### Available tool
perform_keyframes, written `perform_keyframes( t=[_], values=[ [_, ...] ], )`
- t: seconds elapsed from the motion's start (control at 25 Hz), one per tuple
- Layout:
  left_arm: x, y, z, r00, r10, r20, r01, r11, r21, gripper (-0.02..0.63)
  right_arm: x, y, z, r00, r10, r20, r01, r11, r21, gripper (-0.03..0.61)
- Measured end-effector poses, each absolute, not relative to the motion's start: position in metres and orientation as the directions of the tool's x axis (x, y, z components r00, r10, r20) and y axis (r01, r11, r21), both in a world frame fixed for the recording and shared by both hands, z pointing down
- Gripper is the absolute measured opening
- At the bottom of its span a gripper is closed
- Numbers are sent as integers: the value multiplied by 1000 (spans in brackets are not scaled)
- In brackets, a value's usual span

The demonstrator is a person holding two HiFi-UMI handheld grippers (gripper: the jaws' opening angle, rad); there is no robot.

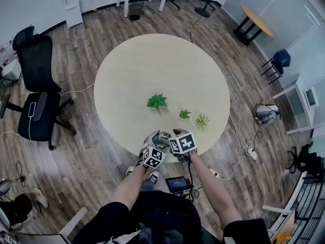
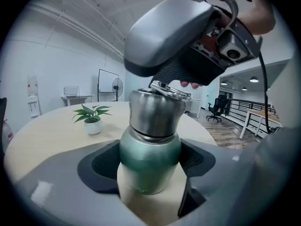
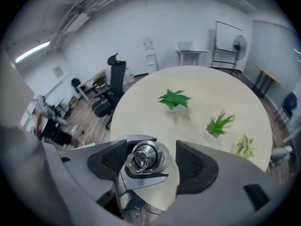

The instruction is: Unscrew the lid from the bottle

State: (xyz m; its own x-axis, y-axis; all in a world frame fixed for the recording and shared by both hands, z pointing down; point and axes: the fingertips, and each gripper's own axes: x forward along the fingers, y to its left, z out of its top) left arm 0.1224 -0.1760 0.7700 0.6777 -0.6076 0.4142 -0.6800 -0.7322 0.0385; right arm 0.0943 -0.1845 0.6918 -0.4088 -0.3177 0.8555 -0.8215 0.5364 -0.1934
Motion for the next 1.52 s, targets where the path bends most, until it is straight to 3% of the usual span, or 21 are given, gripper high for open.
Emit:
perform_keyframes(
  t=[0.16, 0.32, 0.44, 0.56, 0.72, 0.88, 0.96, 1.08, 1.2, 1.36, 1.52],
  values=[
    [123, -177, 769, 678, -610, 410, -680, -732, 36, 371, 102, -182, 704, -348, -335, 875, -909, 351, -227, 300],
    [123, -177, 771, 677, -608, 414, -681, -732, 39, 371, 95, -178, 709, -355, -293, 888, -892, 391, -228, 240],
    [123, -177, 771, 677, -608, 415, -680, -732, 37, 371, 92, -176, 708, -375, -246, 894, -838, 502, -214, 235],
    [122, -177, 771, 677, -610, 412, -680, -732, 35, 371, 87, -172, 708, -396, -169, 903, -694, 699, -174, 233],
    [124, -176, 771, 679, -607, 413, -678, -734, 36, 371, 82, -164, 708, -368, -41, 929, -390, 914, -115, 233],
    [123, -177, 770, 679, -607, 412, -678, -734, 36, 371, 83, -154, 708, -282, 30, 959, -52, 998, -47, 232],
    [123, -177, 770, 677, -608, 414, -680, -733, 36, 371, 84, -153, 708, -272, 35, 962, 25, 999, -29, 232],
    [123, -177, 770, 677, -608, 416, -680, -732, 36, 371, 83, -154, 702, -321, 22, 947, -10, 1000, -27, 232],
    [122, -176, 771, 677, -606, 418, -679, -733, 36, 371, 86, -158, 689, -423, -49, 905, -132, 991, -8, 232],
    [122, -177, 771, 677, -607, 416, -680, -732, 37, 371, 99, -170, 663, -575, -243, 781, -403, 915, -12, 232],
    [121, -177, 770, 675, -609, 417, -682, -730, 38, 371, 118, -176, 638, -621, -468, 629, -638, 768, -58, 232]
  ],
)
